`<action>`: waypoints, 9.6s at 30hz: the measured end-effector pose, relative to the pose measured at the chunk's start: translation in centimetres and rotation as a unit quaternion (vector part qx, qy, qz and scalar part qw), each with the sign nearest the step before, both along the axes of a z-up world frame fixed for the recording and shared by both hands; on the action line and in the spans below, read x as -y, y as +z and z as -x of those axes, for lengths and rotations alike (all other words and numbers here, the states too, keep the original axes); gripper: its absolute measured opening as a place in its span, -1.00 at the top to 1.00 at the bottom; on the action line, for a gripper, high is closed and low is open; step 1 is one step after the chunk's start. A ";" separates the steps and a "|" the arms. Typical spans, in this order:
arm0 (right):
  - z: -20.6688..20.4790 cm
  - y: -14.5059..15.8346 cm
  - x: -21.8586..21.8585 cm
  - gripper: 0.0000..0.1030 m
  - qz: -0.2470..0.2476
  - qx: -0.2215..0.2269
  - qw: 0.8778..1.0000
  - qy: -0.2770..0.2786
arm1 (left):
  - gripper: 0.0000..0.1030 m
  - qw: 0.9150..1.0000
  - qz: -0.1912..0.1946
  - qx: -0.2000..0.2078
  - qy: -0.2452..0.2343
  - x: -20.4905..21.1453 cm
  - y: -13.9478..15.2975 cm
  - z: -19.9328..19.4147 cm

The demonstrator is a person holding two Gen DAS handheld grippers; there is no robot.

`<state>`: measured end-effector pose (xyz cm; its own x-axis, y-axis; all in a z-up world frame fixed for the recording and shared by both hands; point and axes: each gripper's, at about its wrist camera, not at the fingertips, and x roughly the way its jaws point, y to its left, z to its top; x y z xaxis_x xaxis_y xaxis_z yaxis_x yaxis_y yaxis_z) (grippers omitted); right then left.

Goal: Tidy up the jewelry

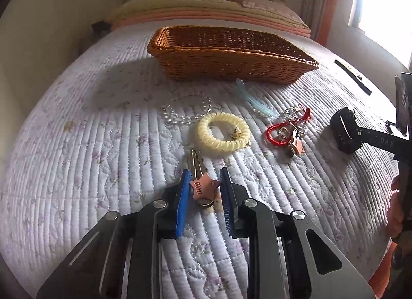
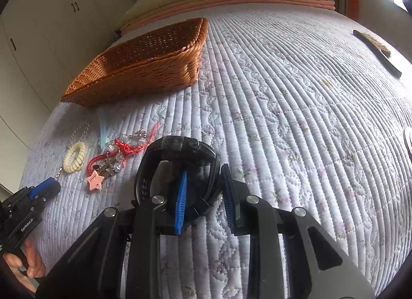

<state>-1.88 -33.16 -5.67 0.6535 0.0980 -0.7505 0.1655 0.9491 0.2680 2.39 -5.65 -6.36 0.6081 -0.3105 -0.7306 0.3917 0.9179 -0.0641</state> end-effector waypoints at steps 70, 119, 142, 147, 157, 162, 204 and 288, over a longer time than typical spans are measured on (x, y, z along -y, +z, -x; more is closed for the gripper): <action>-7.1 10.3 -6.9 0.15 0.029 0.087 0.991 0.094 | 0.24 0.985 0.166 0.038 -0.020 -3.4 7.4 -4.3; -7.6 2.2 -11.6 0.83 0.022 0.035 0.985 0.167 | 0.83 0.999 0.035 0.015 0.006 -1.8 2.5 -3.1; -21.3 10.7 -7.4 0.83 -0.037 0.056 0.990 0.128 | 0.83 0.992 0.069 0.108 0.017 2.5 10.1 -15.5; -25.4 8.8 -8.2 0.83 -0.031 0.002 0.993 0.118 | 0.83 0.994 0.050 0.094 0.018 2.8 7.8 -17.5; -29.0 5.5 -10.3 0.83 0.012 -0.052 0.993 0.110 | 0.82 0.996 0.036 0.076 0.010 3.2 5.7 -18.4; -29.5 4.1 -9.6 0.83 -0.010 -0.060 0.993 0.102 | 0.69 0.997 0.042 0.069 0.016 2.7 5.5 -18.5; -6.9 1.0 -11.6 0.33 0.087 -0.021 0.990 0.113 | 0.19 0.994 0.080 0.040 0.061 -5.8 3.3 -3.5; 1.5 3.5 -2.5 0.84 -0.008 0.006 0.997 0.076 | 0.88 1.000 0.010 0.007 0.020 -2.0 -0.1 -5.4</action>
